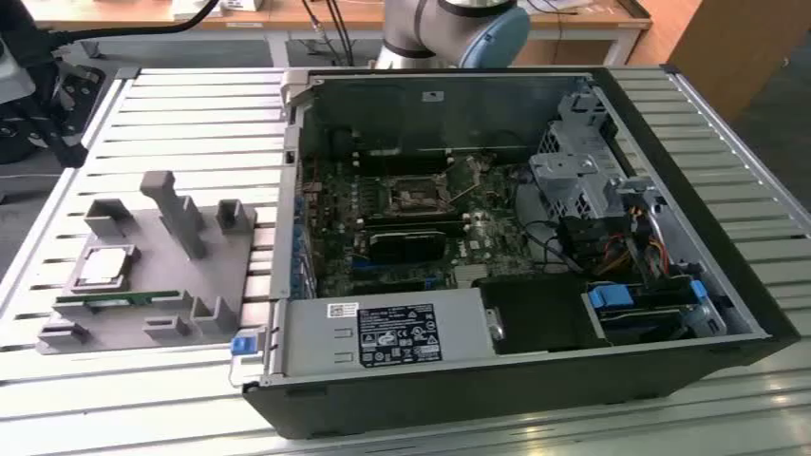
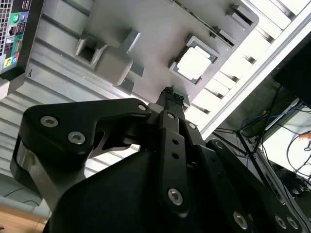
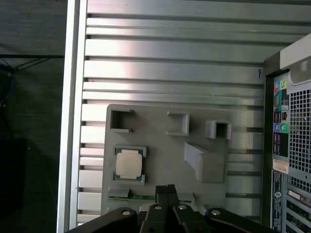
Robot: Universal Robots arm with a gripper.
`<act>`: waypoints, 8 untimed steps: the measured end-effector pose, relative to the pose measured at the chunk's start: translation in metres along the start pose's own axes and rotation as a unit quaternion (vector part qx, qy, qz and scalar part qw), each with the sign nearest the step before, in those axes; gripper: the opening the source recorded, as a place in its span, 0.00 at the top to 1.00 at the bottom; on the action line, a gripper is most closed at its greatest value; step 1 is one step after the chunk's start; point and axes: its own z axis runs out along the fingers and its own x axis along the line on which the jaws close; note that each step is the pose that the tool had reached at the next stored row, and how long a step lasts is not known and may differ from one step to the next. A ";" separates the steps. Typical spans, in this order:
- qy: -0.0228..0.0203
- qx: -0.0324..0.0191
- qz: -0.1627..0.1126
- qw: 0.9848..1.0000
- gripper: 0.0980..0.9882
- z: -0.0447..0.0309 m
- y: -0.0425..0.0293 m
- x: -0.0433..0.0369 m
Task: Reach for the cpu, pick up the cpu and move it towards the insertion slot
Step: 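Reach for the cpu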
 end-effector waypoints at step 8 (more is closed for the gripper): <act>0.000 0.000 0.000 1.000 0.99 0.0000 0.0000 0.0001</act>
